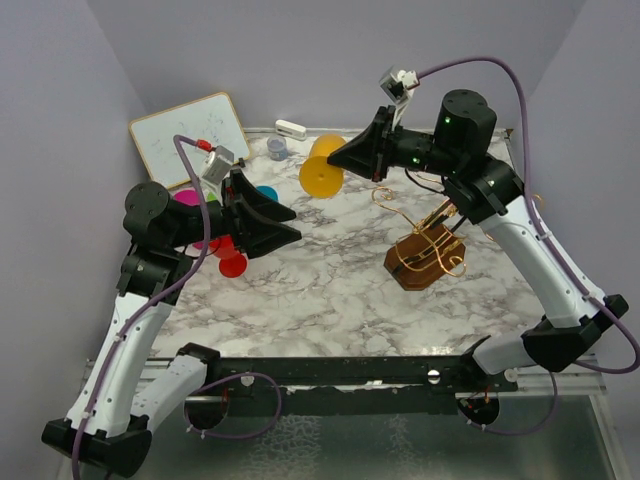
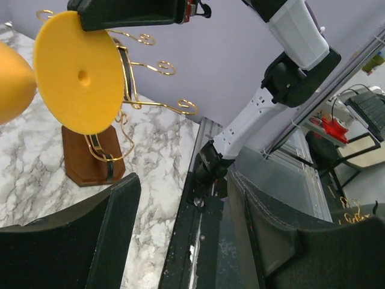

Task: Take the wine glass off the wine glass rack

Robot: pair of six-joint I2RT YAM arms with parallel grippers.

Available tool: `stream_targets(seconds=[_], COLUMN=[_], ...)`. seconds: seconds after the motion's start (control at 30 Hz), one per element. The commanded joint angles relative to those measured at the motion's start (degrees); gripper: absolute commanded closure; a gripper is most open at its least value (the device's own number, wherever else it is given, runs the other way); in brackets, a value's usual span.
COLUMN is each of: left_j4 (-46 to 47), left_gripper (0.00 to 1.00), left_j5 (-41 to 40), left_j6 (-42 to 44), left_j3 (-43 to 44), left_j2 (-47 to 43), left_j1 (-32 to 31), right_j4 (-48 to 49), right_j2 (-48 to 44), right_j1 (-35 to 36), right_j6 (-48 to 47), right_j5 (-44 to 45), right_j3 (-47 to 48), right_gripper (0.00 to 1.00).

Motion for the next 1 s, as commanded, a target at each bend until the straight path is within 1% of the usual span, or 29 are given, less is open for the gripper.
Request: stream_targets(seconds=[0.0, 0.23, 0.43, 0.73, 0.97], left_j4=[1.5, -1.4, -3.7, -2.0, -1.5], left_gripper=[0.39, 0.4, 0.41, 0.42, 0.43], left_j5=[4.7, 3.2, 2.9, 3.2, 2.9], left_j6=[-0.2, 2.4, 3.8, 2.3, 2.3], left_j3=[-0.1, 1.2, 2.5, 3.5, 3.4], left_j2=[1.0, 3.2, 4.2, 6.0, 7.3], left_j1=[-0.6, -0.8, -1.1, -1.4, -1.7], right_j4=[2.2, 2.5, 1.6, 2.4, 3.6], right_j2=[-3.6, -6.3, -7.6, -6.7, -5.1], right_j1=[2.3, 3.8, 4.0, 4.9, 7.3], right_j6=[-0.5, -0.1, -0.2, 0.2, 0.4], right_j5=[1.0, 1.0, 1.4, 0.8, 0.9], right_j3=[-2.4, -4.9, -4.9, -6.5, -6.7], right_gripper=[0.99, 0.99, 0.99, 0.99, 0.99])
